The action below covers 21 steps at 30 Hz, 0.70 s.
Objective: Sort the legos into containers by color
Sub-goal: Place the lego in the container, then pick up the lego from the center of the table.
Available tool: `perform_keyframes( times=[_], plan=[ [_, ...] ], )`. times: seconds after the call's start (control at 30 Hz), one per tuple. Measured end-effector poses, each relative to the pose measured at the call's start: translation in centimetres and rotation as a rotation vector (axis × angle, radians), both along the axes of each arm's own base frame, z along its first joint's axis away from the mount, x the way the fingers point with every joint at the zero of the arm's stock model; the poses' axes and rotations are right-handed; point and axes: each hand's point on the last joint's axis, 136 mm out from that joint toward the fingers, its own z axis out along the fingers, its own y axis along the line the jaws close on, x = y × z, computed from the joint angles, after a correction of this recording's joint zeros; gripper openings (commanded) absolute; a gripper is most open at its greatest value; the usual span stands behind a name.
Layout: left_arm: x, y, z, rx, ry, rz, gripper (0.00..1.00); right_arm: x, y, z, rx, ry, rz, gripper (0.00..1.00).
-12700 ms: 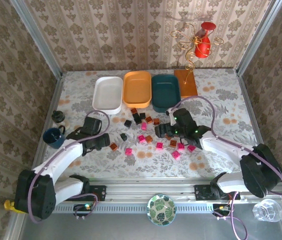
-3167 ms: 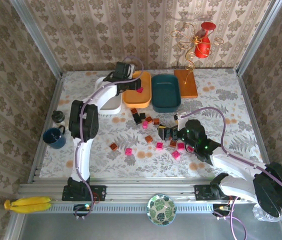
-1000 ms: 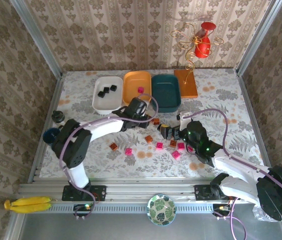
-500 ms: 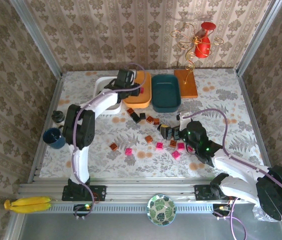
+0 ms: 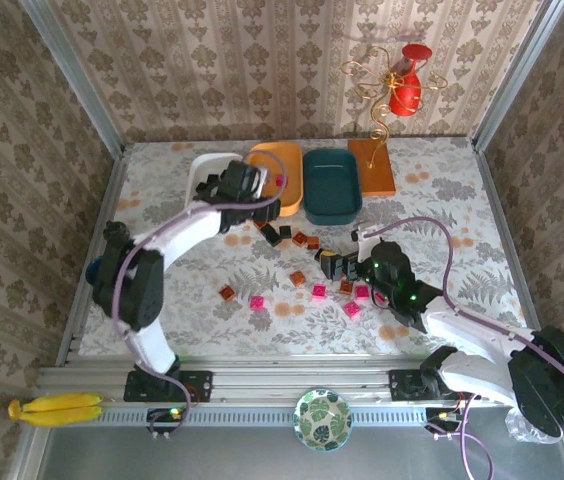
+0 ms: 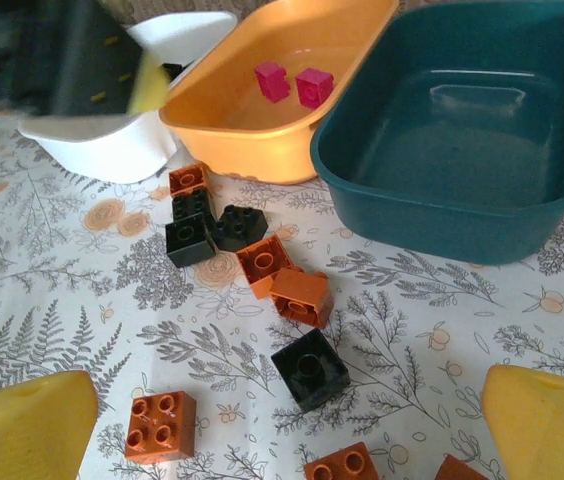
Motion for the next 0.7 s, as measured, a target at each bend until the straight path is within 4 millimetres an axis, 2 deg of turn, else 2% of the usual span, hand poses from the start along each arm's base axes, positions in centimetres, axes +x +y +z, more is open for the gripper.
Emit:
perform_keyframes(
  times=[0.1, 0.23, 0.33, 0.47, 0.7],
  plan=[
    [-3.0, -0.1, -1.7, -0.025, 0.041, -0.021, 0.63, 0.0, 0.1, -0.7, -0.009, 0.017, 0.003, 1.0],
    [-4.4, 0.4, -6.0, -0.008, 0.138, -0.002, 0.65, 0.0, 0.2, -1.3, -0.017, 0.033, 0.008, 1.0],
    [-4.5, 0.1, -8.2, -0.005, 0.181, 0.016, 0.65, 0.0, 0.2, -1.2, -0.017, 0.033, 0.01, 1.0],
    [-4.3, -0.7, -9.8, -0.013, 0.203, 0.025, 0.67, 0.0, 0.2, -1.2, -0.016, 0.032, 0.01, 1.0],
    [-2.6, -1.8, -10.2, 0.004, 0.178, 0.05, 0.69, 0.0, 0.2, -1.2, -0.016, 0.032, 0.01, 1.0]
  ],
)
